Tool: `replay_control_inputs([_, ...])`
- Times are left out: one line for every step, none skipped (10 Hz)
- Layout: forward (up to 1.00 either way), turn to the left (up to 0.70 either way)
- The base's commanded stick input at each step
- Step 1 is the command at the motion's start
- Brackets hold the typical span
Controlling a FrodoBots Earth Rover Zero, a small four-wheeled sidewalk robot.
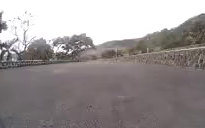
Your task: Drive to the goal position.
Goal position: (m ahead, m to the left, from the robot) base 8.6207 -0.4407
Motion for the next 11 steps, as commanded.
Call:
replay_control_inputs([0.70,0.00])
replay_control_inputs([0.70,0.00])
replay_control_inputs([0.70,0.00])
replay_control_inputs([0.70,0.00])
replay_control_inputs([0.70,0.00])
replay_control_inputs([0.70,0.00])
replay_control_inputs([0.70,0.00])
replay_control_inputs([0.70,0.00])
replay_control_inputs([0.70,0.00])
replay_control_inputs([0.70,0.00])
replay_control_inputs([0.70,0.00])
